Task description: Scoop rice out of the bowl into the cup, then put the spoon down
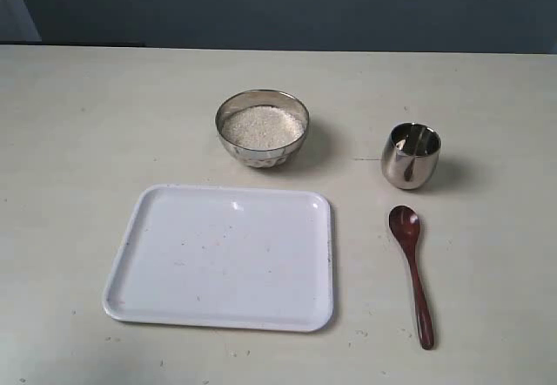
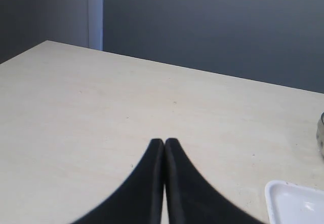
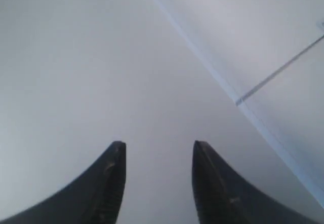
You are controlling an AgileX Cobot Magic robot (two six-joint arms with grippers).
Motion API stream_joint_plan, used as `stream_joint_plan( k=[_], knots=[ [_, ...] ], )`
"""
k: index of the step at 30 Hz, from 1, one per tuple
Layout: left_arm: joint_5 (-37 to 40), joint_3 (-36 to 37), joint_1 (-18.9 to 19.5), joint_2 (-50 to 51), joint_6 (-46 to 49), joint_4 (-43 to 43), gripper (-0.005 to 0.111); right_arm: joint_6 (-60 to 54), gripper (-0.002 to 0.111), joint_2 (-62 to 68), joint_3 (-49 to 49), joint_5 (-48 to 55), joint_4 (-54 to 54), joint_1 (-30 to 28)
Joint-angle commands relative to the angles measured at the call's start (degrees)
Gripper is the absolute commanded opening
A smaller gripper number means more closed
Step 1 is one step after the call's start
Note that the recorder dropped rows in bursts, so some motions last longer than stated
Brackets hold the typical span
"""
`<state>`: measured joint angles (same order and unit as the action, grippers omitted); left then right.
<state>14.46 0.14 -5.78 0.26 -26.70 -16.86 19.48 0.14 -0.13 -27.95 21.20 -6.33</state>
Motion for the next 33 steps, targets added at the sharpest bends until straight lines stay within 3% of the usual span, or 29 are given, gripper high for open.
stream_joint_plan(
  k=[1, 3, 5, 7, 9, 11, 14, 20, 26, 33],
  knots=[
    [-0.6, -0.1, -0.4, -0.3, -0.2, -0.3, 0.0, 1.4, 0.042, -0.1, 0.1, -13.3, 6.1, -0.3],
    [-0.6, -0.1, -0.4, -0.3, -0.2, -0.3, 0.0, 5.7, 0.042, -0.1, 0.1, -12.8, 5.6, -0.3],
    [-0.6, -0.1, -0.4, -0.3, -0.2, -0.3, 0.0, 13.9, 0.042, -0.1, 0.1, -5.3, 1.2, -0.3],
    [-0.6, -0.1, -0.4, -0.3, -0.2, -0.3, 0.0, 22.6, 0.042, -0.1, 0.1, 8.1, -7.9, -0.3],
    [-0.6, -0.1, -0.4, -0.3, -0.2, -0.3, 0.0, 34.8, 0.042, -0.1, 0.1, 27.9, -18.0, -0.3],
    [-0.6, -0.1, -0.4, -0.3, -0.2, -0.3, 0.0, 41.9, 0.042, -0.1, 0.1, 43.8, -20.5, -0.3],
    [-0.6, -0.1, -0.4, -0.3, -0.2, -0.3, 0.0, 43.3, 0.042, -0.1, 0.0, 53.7, -20.2, -0.3],
    [-0.6, -0.1, -0.4, -0.3, -0.2, -0.3, 0.0, 43.3, 0.042, -0.1, -0.2, 52.6, -19.3, -0.3],
    [-0.6, -0.1, -0.4, -0.3, -0.2, -0.3, 0.0, 38.5, 0.042, -0.1, -0.2, 49.2, -7.4, -0.2],
    [-0.6, -0.1, -0.4, -0.3, -0.2, -0.3, 0.0, 37.0, 0.042, -0.1, -0.2, 49.0, -7.2, -0.2]
  ],
)
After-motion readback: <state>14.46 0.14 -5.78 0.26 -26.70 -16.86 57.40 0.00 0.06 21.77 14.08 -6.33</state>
